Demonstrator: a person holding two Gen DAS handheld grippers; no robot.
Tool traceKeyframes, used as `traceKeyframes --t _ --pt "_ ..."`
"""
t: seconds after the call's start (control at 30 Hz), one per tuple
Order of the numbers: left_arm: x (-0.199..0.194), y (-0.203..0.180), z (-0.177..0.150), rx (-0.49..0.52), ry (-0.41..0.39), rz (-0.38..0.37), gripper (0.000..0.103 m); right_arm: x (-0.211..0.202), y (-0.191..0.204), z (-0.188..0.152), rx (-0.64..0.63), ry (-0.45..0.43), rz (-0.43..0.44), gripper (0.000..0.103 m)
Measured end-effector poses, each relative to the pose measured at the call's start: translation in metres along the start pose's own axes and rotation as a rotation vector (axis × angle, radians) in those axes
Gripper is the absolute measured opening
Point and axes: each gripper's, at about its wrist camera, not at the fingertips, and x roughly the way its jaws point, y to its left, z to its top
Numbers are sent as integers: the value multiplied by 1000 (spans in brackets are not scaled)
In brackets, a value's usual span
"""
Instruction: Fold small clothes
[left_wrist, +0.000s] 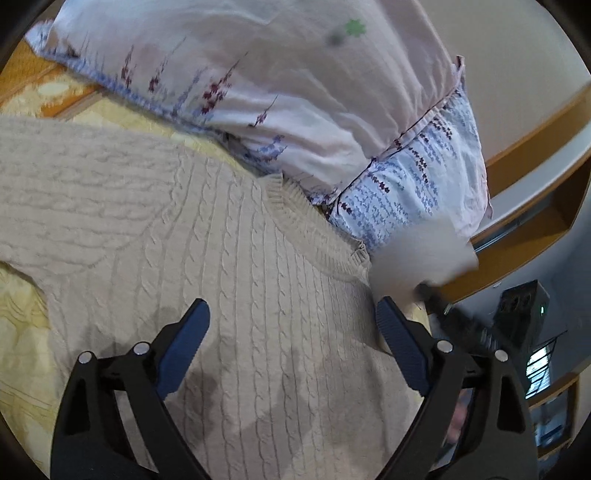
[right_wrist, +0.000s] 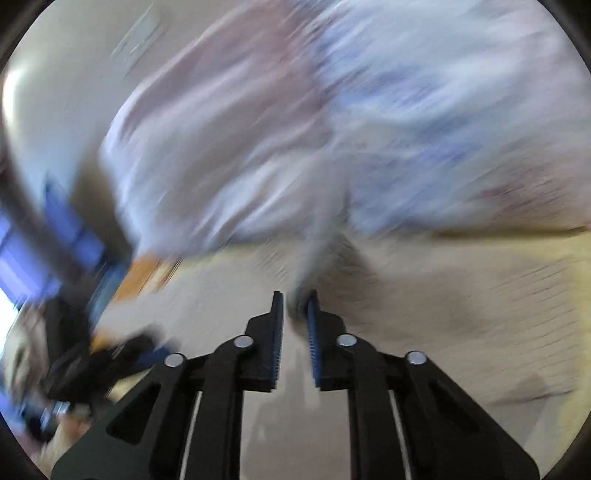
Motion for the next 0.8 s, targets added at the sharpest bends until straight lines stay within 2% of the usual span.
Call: traceKeyframes --t 0.03,0.1,0.13,0.3,0.4,0.43,0.5,0.63,0.73,0.8 --pt "2 1 0 -12 8 -3 89 4 2 -7 5 26 23 25" --pt "5 4 -1 -29 21 -2 86 -3 -11 -14 59 13 35 43" --pt "8 5 -1 -43 30 -5 85 -15 -27 -20 117 -7 35 44" --pt "30 11 2 -124 91 -46 67 -73 -119 -42 454 -100 -21 43" --pt "43 12 3 -169 117 -62 59 -105 -185 -69 752 -161 7 43" --pt "49 11 3 -185 126 -68 58 -107 -194 -73 799 -176 9 43" --pt "56 9 4 -200 133 -72 54 -108 -203 -78 843 -194 -5 43" --pt "68 5 3 -221 146 -70 47 -94 -214 -81 876 -147 13 42" --pt "75 6 3 -241 147 -70 36 -83 -215 -82 892 -146 -23 41" --pt "81 7 3 -243 148 -60 23 -84 -219 -83 897 -168 -40 37"
